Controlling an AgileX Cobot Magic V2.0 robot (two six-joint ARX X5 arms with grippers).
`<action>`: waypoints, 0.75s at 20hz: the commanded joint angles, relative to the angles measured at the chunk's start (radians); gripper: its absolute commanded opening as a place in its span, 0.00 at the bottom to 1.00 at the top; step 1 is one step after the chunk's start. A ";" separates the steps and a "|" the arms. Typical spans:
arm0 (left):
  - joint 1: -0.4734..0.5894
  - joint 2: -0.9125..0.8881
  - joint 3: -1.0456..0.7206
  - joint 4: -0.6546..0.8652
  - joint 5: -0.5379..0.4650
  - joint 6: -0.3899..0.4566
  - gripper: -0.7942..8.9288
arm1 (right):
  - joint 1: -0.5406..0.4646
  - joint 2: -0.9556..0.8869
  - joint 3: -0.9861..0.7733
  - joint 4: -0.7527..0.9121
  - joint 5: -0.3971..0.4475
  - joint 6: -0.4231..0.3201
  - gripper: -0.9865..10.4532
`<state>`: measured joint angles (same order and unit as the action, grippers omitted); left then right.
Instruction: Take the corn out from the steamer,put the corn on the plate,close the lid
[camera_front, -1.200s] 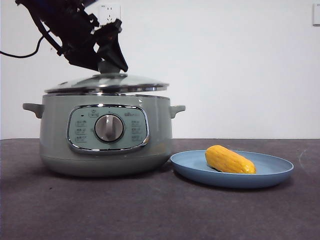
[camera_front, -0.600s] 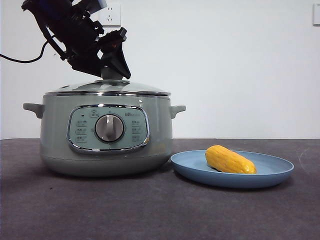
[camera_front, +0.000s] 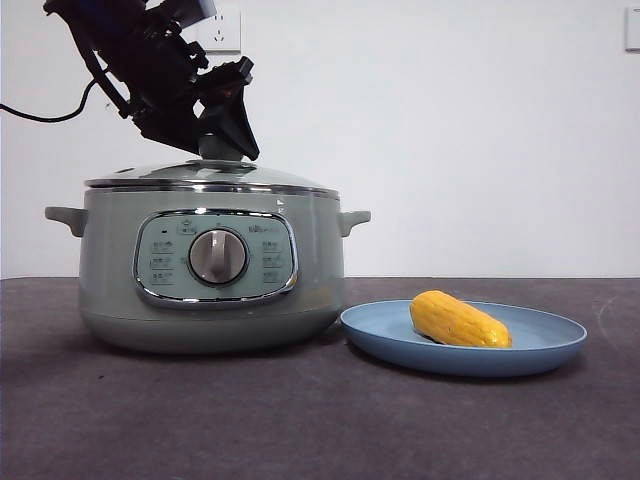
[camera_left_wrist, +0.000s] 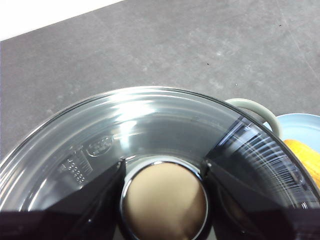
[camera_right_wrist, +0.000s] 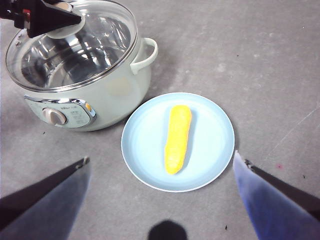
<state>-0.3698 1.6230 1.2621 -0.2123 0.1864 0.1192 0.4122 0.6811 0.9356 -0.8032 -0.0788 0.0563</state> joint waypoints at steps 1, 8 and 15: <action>-0.003 0.013 -0.014 -0.033 0.001 0.039 0.67 | 0.001 -0.001 -0.003 0.005 -0.001 0.006 0.50; -0.003 0.000 0.018 -0.023 0.000 0.038 0.68 | 0.001 -0.001 -0.003 0.005 0.000 0.006 0.50; -0.003 -0.149 0.037 -0.067 0.000 0.038 0.68 | 0.001 -0.001 -0.003 0.005 0.000 0.006 0.50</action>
<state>-0.3725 1.4731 1.2949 -0.2810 0.1860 0.1532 0.4122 0.6811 0.9356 -0.8032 -0.0784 0.0563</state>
